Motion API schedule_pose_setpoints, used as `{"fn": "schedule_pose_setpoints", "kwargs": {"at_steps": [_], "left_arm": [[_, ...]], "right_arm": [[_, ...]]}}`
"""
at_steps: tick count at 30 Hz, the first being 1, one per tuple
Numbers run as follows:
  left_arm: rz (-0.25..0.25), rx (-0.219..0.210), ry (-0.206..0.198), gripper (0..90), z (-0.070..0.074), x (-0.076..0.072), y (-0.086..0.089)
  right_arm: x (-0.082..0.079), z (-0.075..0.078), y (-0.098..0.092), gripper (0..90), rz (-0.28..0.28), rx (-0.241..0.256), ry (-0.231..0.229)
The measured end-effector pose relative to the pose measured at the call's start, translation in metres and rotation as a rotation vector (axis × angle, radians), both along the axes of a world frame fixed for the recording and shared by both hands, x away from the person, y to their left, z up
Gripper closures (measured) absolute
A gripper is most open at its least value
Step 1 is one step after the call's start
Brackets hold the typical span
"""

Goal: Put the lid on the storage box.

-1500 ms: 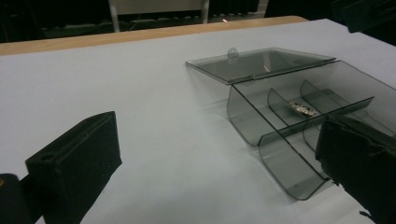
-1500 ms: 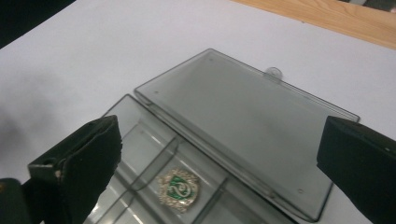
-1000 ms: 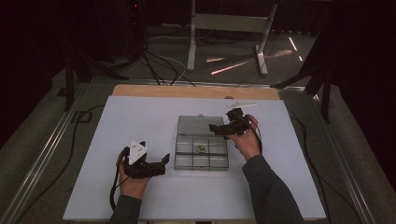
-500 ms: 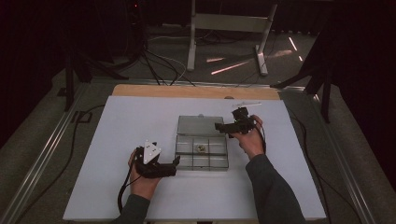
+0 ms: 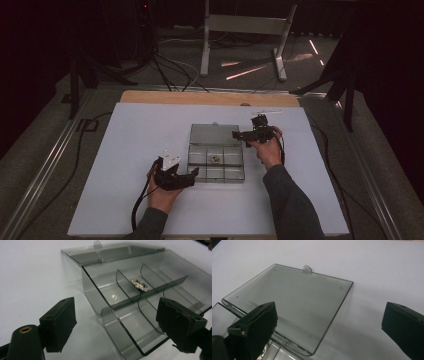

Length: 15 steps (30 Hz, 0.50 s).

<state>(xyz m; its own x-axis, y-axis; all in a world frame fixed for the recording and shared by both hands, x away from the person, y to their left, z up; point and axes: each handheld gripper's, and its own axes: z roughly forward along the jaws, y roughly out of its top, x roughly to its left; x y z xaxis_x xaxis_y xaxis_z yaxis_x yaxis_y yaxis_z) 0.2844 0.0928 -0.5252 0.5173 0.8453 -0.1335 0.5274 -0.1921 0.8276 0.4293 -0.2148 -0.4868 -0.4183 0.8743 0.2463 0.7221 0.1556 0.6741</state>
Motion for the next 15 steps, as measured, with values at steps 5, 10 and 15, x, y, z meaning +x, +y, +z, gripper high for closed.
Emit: {"fn": "schedule_pose_setpoints", "kwargs": {"at_steps": [5, 10, 15], "left_arm": [[-0.025, 0.020, 0.039, 44.2, -0.004, 0.001, -0.003], [-0.014, 0.025, 0.049, 55.3, -0.005, 0.000, -0.005], [0.011, 0.040, 0.067, 60.8, -0.008, 0.002, -0.006]], "right_arm": [[0.004, -0.007, 0.002, 0.0, -0.008, 0.021, 0.032], [0.006, -0.013, 0.005, 0.0, -0.009, 0.024, 0.057], [0.008, -0.018, 0.009, 3.0, -0.013, 0.036, 0.077]]}}
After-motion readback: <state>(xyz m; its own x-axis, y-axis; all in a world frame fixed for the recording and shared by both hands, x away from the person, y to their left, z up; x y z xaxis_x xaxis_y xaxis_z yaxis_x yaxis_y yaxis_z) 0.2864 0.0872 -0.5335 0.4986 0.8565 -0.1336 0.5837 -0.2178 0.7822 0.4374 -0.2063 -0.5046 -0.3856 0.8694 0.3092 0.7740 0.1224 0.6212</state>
